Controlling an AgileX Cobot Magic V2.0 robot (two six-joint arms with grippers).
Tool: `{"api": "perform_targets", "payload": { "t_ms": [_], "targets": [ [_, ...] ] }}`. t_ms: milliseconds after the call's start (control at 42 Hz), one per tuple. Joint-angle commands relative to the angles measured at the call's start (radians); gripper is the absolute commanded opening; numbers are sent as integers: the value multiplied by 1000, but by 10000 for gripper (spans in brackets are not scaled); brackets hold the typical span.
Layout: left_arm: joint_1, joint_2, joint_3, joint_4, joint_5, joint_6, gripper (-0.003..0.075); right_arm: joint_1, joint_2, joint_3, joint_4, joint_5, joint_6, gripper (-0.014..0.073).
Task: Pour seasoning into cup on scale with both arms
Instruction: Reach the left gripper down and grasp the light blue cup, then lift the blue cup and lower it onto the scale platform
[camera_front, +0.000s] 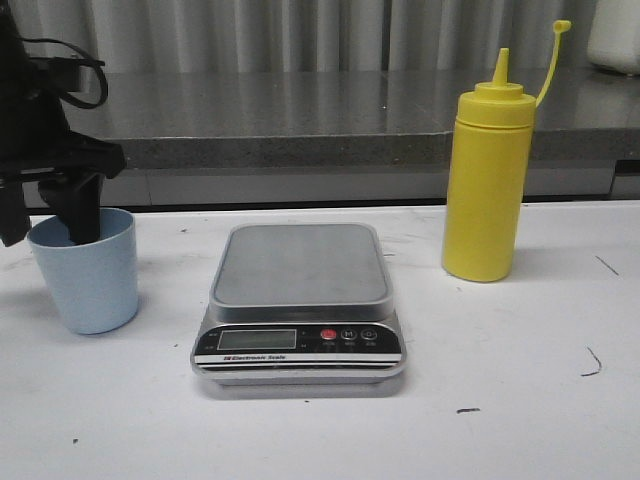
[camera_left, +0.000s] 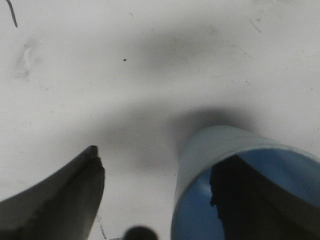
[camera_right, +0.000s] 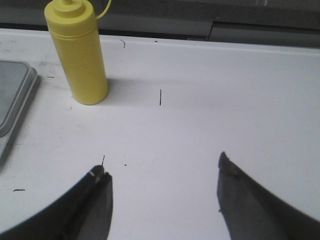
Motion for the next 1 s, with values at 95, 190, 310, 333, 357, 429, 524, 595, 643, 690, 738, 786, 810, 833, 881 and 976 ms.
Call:
{"api": "perform_targets", "payload": {
  "t_ms": [95, 190, 310, 333, 357, 429, 524, 595, 643, 690, 738, 786, 810, 833, 881, 976],
  "targets": [
    [-6, -44, -29, -34, -16, -4, 210, -4, 13, -32, 1, -65, -12, 472],
    [-6, -44, -29, -34, 3, -4, 102, -4, 13, -32, 1, -65, -12, 472],
    [-6, -44, -29, -34, 15, -4, -22, -4, 13, -32, 1, -65, -12, 472],
    [-6, -46, -30, -34, 15, -4, -19, -4, 13, -32, 1, -65, -12, 472],
    [-6, -46, -35, -34, 19, -4, -20, -4, 13, -32, 1, -65, -12, 472],
    [-6, -48, -57, -34, 47, -4, -20, -4, 13, -32, 1, -65, -12, 472],
    [-13, -56, -120, -34, 111, 0, -20, -4, 13, -32, 1, -65, -12, 472],
    [-28, -65, -180, -34, 150, 3, -20, -4, 13, -32, 1, -65, -12, 472],
    [-42, -70, -217, -34, 164, 3, -20, -4, 13, -32, 1, -65, -12, 472],
    [-57, -72, -265, -34, 183, 3, -20, -4, 13, -32, 1, -65, -12, 472],
    [-80, -72, -315, -34, 209, 3, -20, -4, 13, -32, 1, -65, -12, 472],
    [-105, -72, -354, -34, 224, 3, -20, -4, 13, -32, 1, -65, -12, 472],
    [-117, -72, -378, -34, 228, 3, -20, -4, 13, -32, 1, -65, -12, 472],
    [-134, -72, -395, -34, 228, 3, -20, -4, 13, -32, 1, -65, -12, 472],
    [-158, -67, -430, -34, 228, 3, -20, -4, 13, -32, 1, -65, -12, 472],
    [-207, -47, -489, -34, 228, 3, -20, -4, 13, -32, 1, -65, -12, 472]
  ]
}}
